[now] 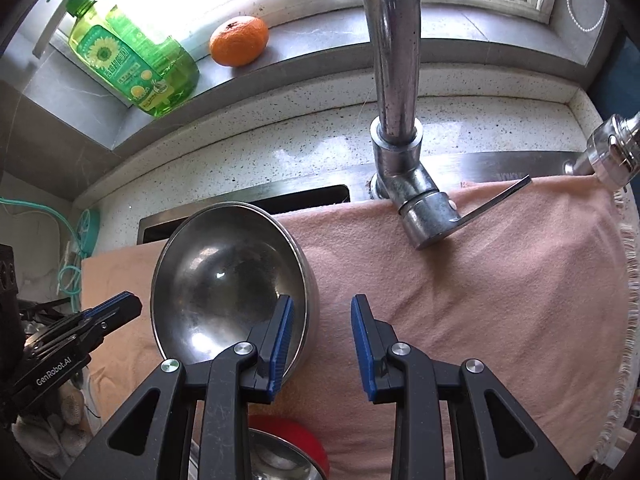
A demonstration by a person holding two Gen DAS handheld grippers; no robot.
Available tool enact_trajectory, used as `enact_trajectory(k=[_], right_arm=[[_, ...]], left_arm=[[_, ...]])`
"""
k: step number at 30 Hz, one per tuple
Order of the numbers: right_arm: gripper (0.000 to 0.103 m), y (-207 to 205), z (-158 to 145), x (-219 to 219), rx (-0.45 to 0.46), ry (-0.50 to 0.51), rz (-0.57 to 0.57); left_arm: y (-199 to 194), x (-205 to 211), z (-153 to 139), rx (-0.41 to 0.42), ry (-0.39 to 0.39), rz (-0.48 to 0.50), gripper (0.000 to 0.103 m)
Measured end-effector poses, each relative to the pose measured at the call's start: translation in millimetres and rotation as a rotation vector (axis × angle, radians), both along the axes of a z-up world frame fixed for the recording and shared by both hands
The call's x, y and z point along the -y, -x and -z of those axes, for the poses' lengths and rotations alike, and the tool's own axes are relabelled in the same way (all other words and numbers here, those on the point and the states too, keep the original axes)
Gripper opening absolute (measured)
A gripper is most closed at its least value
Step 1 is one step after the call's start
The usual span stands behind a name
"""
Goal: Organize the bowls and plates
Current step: 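Move both open tools toward the steel bowl by the faucet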
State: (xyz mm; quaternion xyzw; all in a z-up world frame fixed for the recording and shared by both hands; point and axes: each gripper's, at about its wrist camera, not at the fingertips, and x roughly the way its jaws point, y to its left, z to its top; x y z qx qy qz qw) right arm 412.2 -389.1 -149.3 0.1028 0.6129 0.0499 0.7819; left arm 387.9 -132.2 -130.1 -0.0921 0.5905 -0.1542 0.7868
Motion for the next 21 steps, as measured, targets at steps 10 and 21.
enact_trajectory(k=[10,21], right_arm=[[0.027,-25,-26,-12,-0.008,0.187,-0.07],[0.027,-50,-53,-31,0.062,0.16,-0.078]], left_arm=[[-8,11,-6,0.023,-0.073,0.054,0.011],[-14,4,2,0.031,-0.093,0.033,0.011]])
